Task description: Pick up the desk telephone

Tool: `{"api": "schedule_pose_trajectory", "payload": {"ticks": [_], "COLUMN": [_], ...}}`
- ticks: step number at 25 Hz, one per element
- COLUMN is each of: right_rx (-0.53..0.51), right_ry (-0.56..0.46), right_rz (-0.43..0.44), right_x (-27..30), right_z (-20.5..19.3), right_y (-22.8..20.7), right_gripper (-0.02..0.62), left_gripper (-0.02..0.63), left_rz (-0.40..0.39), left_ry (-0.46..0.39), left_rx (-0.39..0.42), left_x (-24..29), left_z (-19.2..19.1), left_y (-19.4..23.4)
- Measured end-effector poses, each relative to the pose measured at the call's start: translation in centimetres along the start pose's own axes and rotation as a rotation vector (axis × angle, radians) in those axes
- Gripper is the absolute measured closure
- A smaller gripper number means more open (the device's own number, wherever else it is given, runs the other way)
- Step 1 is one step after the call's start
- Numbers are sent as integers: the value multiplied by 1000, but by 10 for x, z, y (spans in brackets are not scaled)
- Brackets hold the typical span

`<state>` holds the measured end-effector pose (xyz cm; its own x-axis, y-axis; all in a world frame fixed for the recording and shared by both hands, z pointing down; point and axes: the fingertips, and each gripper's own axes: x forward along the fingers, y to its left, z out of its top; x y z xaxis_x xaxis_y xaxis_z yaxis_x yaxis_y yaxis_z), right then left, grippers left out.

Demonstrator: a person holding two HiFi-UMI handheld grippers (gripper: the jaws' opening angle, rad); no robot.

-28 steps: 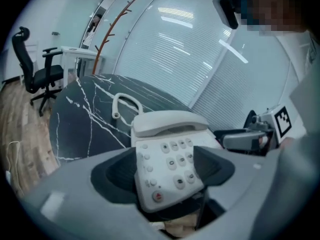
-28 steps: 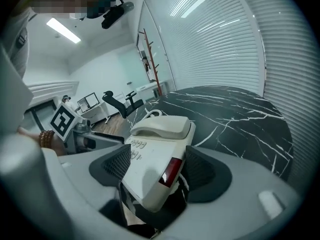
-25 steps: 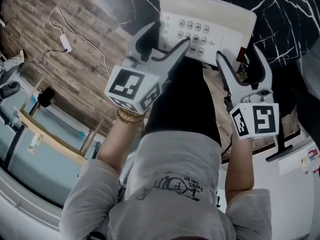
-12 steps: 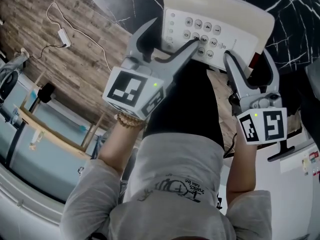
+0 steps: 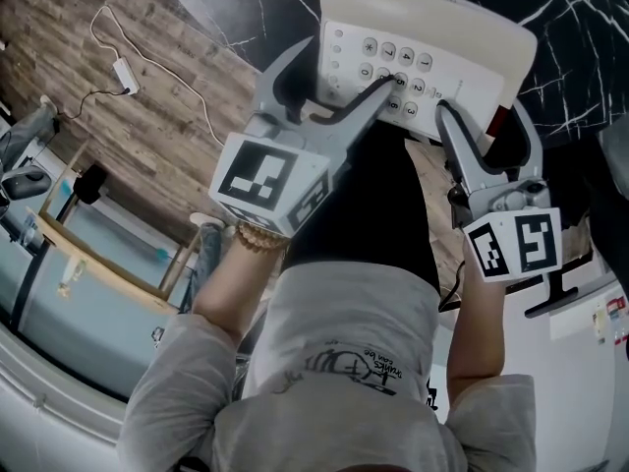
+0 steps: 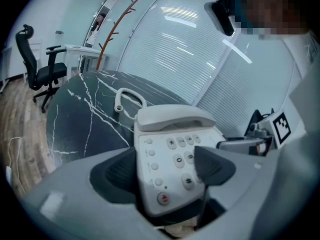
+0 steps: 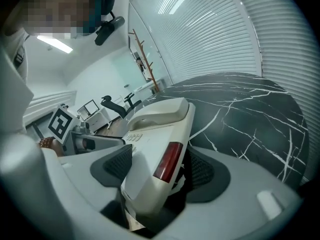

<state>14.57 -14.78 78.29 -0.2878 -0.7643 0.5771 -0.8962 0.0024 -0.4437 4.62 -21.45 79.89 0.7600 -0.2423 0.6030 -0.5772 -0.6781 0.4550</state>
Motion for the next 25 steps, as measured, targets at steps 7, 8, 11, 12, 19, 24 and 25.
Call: {"api": "schedule_pose_trajectory", "payload": {"ticks": [7, 8, 11, 12, 19, 24, 25], "right_rx": [-3, 1, -5, -7, -52, -71, -73], "right_ry": [10, 6, -13, -18, -97, -145, -154], "right_rz": [-26, -26, -28, -28, -11, -14, -14], "right_x": [-14, -17, -30, -36, -82, -119, -126], "right_z": [19, 24, 44, 52, 123, 169, 177], "right_y": [10, 13, 23, 29, 64, 90, 95], "right_gripper": [268, 268, 268, 267, 268, 268, 268], "left_gripper": [242, 242, 242, 242, 242, 242, 242], "left_rz": [21, 23, 25, 25, 39, 50, 52], "left_ry": [9, 6, -10, -16, -96, -150, -160], "left_rx": [39, 46, 64, 70, 120, 168, 176], "left_x": [-15, -19, -33, -41, -90, -129, -137], "left_z": [20, 26, 47, 55, 126, 173, 181], "left_y": [-14, -16, -28, -32, -71, -102, -109]}}
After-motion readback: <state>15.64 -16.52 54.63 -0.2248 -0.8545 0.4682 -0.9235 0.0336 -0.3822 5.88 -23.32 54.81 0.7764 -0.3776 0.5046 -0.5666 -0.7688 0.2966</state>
